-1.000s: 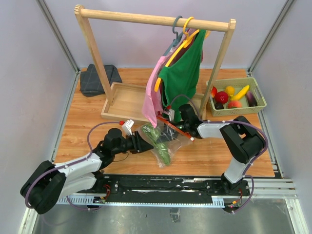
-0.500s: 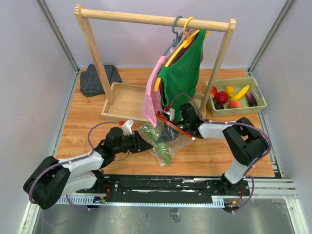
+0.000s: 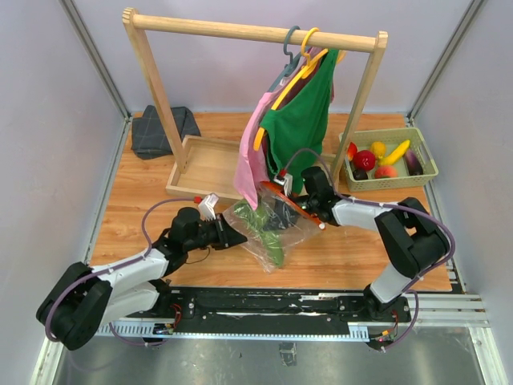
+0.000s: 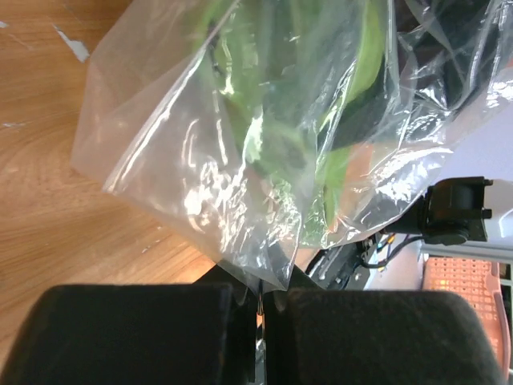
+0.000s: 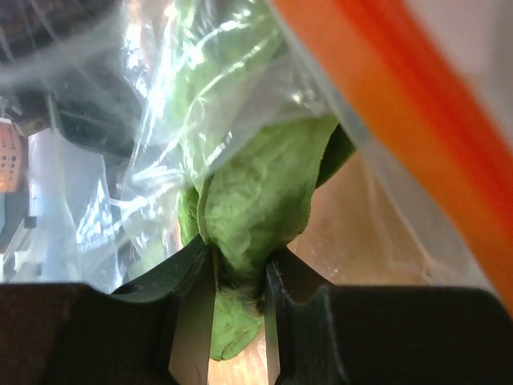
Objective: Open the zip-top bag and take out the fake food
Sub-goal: Pick up the fake vegetable from the zipper food storage bag.
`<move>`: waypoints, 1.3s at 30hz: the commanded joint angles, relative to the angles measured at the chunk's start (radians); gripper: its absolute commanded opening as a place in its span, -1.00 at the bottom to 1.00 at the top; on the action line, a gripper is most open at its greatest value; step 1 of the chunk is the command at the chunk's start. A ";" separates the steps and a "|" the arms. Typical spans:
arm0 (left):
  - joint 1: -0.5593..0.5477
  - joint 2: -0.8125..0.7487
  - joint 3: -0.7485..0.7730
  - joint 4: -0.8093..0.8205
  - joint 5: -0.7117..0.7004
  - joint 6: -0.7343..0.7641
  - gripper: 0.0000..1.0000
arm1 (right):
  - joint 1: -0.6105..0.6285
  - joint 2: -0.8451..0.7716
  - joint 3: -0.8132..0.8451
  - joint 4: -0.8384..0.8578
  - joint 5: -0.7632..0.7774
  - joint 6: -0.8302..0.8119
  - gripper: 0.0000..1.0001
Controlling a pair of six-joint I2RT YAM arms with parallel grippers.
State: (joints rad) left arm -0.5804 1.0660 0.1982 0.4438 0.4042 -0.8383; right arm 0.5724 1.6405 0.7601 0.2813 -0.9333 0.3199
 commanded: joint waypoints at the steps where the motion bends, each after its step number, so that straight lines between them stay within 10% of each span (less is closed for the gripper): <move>1: 0.034 -0.059 -0.008 -0.101 -0.041 0.057 -0.99 | -0.054 -0.049 0.013 -0.019 -0.023 -0.048 -0.79; 39: 0.095 -0.294 -0.048 -0.362 -0.192 0.095 -1.00 | -0.184 -0.154 -0.056 0.124 -0.235 -0.008 -0.88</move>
State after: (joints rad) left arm -0.5049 0.7811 0.1684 0.1280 0.2707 -0.7528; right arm 0.4149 1.5169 0.7242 0.3630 -1.0859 0.3096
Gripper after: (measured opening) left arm 0.010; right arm 0.257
